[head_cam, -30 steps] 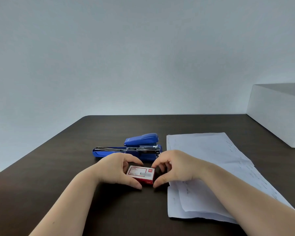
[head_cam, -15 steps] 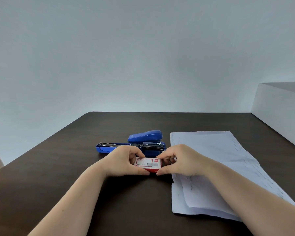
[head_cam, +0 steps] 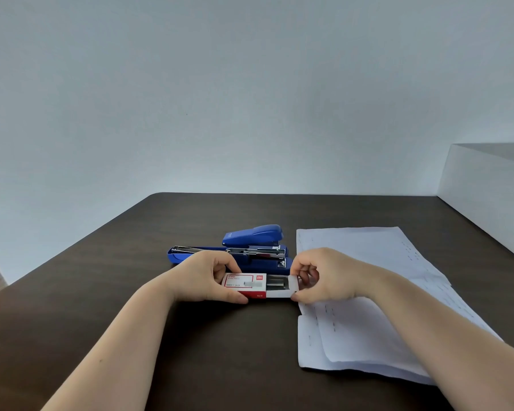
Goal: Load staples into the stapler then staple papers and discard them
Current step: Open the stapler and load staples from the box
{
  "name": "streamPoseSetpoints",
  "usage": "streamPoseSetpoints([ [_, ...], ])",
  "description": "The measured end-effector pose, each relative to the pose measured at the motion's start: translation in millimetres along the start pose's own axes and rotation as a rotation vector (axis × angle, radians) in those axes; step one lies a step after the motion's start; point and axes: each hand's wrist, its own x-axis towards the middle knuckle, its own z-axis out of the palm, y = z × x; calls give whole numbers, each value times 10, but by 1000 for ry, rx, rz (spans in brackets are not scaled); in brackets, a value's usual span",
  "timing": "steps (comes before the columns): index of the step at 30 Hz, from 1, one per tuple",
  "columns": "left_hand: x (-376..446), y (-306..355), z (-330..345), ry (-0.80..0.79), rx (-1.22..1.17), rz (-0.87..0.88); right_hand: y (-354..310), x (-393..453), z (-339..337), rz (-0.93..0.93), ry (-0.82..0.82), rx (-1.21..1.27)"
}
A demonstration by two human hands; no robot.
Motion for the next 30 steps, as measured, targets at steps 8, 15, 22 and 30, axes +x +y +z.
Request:
streamPoseSetpoints([
  [8, 24, -26, -14, -26, 14, 18, -53, 32, 4, -87, 146, 4],
  [15, 35, -38, -17, -35, 12, 24, -113, 62, 91, -138, 163, -110],
  [22, 52, -40, -16, -41, 29, 22, -173, 65, 87, -136, 130, -110],
  [30, 42, -26, -10, -42, 44, 21, -239, 68, 92, -129, 101, -99],
])
